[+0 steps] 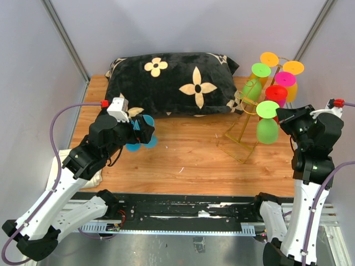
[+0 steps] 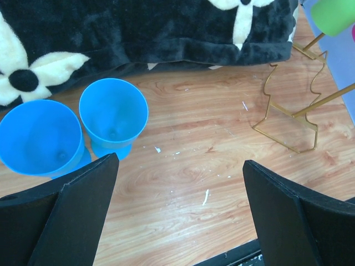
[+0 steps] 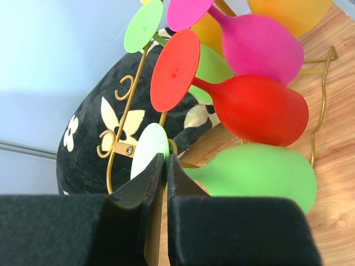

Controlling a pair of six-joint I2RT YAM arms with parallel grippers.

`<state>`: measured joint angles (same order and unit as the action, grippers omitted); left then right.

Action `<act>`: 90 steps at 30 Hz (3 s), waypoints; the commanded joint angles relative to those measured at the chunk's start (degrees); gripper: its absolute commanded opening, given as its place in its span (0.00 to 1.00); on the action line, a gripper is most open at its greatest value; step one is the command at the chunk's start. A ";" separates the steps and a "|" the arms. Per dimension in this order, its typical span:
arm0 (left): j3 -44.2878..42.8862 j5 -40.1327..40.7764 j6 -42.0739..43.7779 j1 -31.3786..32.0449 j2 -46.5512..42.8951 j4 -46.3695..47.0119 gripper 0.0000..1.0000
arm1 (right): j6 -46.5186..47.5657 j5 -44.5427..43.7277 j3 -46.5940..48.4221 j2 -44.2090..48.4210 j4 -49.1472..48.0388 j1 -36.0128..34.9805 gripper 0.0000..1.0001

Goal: Take the wine glass off the wine glass rack
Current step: Pick up the wine glass from the wine rack, then place the wine glass at the center of the board.

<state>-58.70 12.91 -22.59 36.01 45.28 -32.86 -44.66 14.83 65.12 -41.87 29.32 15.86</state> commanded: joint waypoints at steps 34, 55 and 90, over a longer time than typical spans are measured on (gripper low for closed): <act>-0.19 -0.62 -1.10 -0.33 -0.60 1.13 1.00 | -3.32 -6.11 -1.33 6.15 -2.62 1.52 0.01; 0.24 -1.31 -2.19 -0.33 -1.01 1.75 1.00 | 1.08 -10.81 -0.83 7.06 -1.94 1.46 0.01; 2.29 -6.94 -3.77 -0.33 -3.36 7.09 1.00 | 12.98 21.40 16.25 11.96 20.80 1.53 0.01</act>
<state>-56.07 7.81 -26.22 36.01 41.47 -27.90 -35.24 30.63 81.21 -29.63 43.92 15.88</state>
